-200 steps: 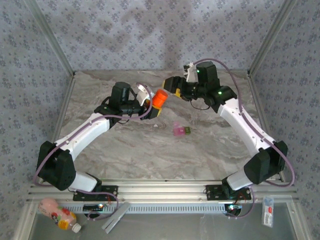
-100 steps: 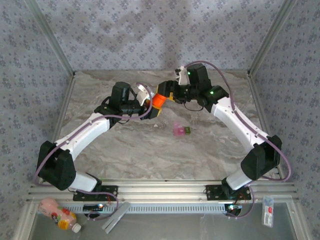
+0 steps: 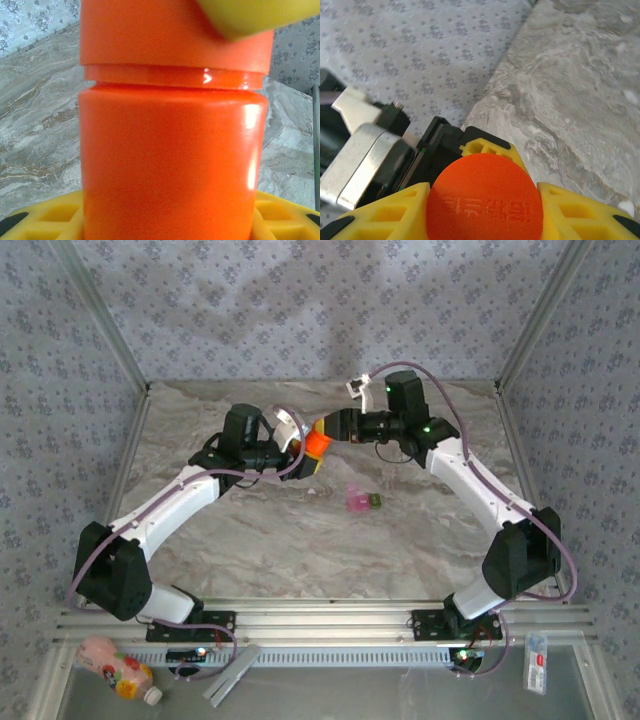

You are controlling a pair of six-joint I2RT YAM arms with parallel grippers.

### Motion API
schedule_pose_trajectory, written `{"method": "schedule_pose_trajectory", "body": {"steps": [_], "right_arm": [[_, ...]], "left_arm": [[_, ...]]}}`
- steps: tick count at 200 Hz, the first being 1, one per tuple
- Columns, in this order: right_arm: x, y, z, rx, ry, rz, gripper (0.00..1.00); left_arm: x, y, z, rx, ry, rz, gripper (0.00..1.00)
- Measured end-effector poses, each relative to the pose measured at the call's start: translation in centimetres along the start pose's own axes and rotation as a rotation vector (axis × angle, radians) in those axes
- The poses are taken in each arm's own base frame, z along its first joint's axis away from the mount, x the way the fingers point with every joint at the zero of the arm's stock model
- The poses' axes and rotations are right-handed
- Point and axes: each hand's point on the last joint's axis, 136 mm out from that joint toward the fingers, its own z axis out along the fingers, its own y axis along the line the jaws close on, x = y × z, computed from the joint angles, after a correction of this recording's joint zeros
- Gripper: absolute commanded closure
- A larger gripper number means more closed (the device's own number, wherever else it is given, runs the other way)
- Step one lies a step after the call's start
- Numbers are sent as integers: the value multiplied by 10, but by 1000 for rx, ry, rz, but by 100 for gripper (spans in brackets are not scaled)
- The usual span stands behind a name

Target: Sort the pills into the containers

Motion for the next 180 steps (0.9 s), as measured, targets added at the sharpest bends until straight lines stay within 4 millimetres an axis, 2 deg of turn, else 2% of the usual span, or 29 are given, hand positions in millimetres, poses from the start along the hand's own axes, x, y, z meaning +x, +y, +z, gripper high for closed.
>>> {"method": "schedule_pose_trajectory", "body": {"steps": [22,54,95,123,149,180], "right_arm": [[-1,3,-3,-56,1,-53,52],[-3,6,-4,-84,-6,-80,35],[-11,10,-13,-74,-35,-56,24],[-20,11,-29,-8,-87,4,24],[-30,3,-47,116,-167,128,24],[-33,-7,-50,196,-201,250,24]], "left_arm": [[-2,-2,0,12,-7,5,100],[-6,-3,0,18,-21,14,100],[-6,-3,0,15,-23,15,100],[-6,-3,0,15,-22,14,100],[-6,-3,0,15,-23,15,100],[-4,-3,0,16,-16,10,100]]}}
